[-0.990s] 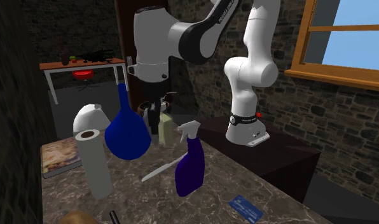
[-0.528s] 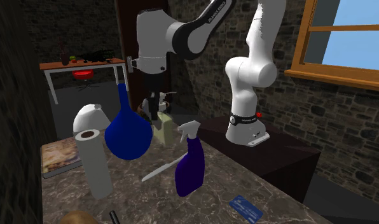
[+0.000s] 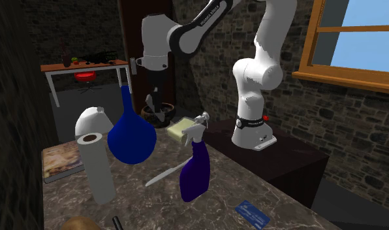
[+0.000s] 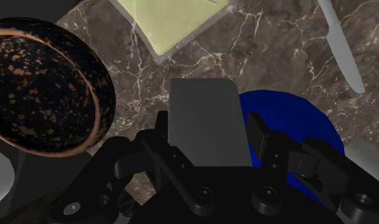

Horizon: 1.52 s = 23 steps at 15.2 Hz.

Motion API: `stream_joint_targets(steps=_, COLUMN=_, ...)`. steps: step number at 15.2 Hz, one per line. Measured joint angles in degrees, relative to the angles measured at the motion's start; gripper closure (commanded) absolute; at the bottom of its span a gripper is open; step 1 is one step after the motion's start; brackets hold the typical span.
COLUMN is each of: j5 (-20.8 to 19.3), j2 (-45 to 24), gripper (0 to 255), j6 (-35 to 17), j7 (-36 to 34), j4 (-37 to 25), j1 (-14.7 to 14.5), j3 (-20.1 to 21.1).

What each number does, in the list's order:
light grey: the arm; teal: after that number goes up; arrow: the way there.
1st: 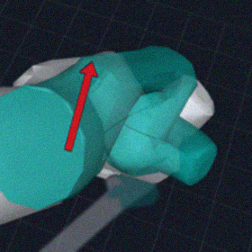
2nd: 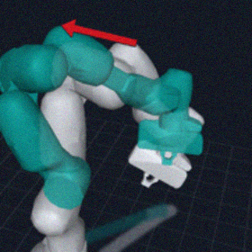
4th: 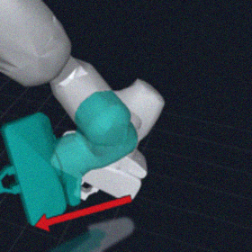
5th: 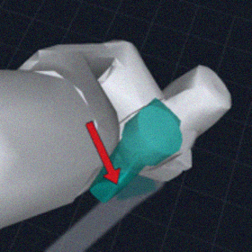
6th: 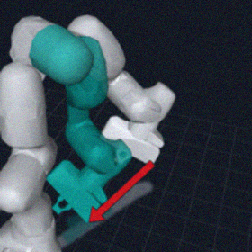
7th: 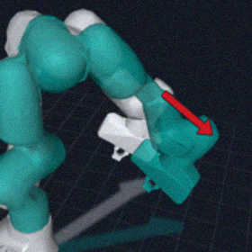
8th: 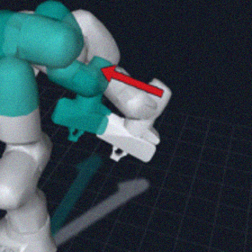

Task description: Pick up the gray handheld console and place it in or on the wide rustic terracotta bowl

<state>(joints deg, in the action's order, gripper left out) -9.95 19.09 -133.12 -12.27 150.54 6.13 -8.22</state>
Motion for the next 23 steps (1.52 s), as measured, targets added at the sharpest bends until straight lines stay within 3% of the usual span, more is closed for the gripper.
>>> stream_joint_targets(steps=7, j5=-2.48, j2=-1.05, gripper=255, j6=-0.88, j7=10.91, j4=-1.37, j1=5.06, j3=-7.82)
stream_joint_targets(steps=15, j5=-1.88, j2=-6.58, gripper=255, j6=-1.38, j7=24.37, j4=-7.73, j1=9.15, j3=-16.58)
stream_joint_targets(steps=23, j5=0.55, j2=-12.84, gripper=255, j6=-7.55, j7=27.72, j4=-7.73, j1=9.07, j3=-18.57)
